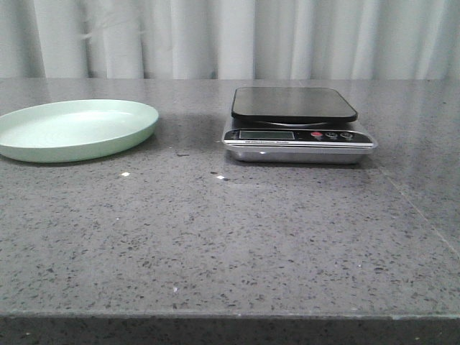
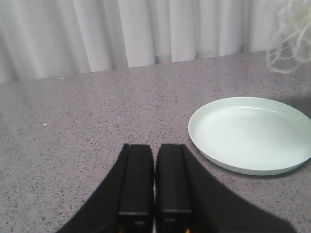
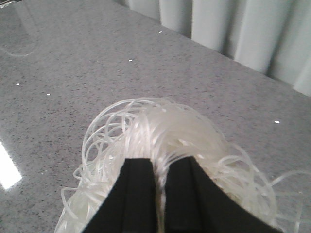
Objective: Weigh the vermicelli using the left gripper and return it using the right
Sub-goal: 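Lift the vermicelli with the right gripper and carry it to the green plate, then lower the vermicelli onto the green plate and open the right gripper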
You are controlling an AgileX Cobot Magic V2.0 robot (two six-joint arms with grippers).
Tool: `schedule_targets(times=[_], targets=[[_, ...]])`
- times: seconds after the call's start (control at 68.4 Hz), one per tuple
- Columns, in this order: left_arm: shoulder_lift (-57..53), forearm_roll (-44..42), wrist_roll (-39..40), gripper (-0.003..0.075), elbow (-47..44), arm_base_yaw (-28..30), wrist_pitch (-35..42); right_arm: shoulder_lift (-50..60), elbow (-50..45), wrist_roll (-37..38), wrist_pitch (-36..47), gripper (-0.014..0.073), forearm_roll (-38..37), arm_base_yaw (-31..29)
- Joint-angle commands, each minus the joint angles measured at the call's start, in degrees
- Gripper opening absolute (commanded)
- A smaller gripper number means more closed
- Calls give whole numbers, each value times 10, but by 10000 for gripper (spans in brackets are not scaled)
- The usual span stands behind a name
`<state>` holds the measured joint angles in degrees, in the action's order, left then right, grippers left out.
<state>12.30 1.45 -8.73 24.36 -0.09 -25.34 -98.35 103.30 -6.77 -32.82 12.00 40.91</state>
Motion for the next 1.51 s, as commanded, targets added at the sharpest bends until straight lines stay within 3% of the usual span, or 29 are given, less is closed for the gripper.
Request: schedule_targets(times=[0.0, 0.351, 0.775, 0.892, 1.009, 1.096, 1.345, 1.491], targets=[[6, 2, 4, 134, 15, 0, 47, -15, 43, -2, 68, 150, 3, 22], [6, 2, 4, 134, 15, 0, 47, -147, 52, -2, 79, 150, 3, 35], [6, 2, 4, 134, 15, 0, 46, -168, 53, -2, 76, 161, 3, 35], [6, 2, 4, 134, 15, 0, 44, -166, 53, -2, 73, 263, 3, 35], [6, 2, 4, 134, 15, 0, 44, -156, 53, -2, 69, 447, 3, 34], [6, 2, 4, 134, 15, 0, 44, -143, 53, -2, 59, 496, 3, 33], [6, 2, 4, 134, 15, 0, 44, -63, 53, -2, 29, 490, 3, 17], [6, 2, 4, 134, 15, 0, 44, 5, 52, -2, -2, 321, 3, -18]])
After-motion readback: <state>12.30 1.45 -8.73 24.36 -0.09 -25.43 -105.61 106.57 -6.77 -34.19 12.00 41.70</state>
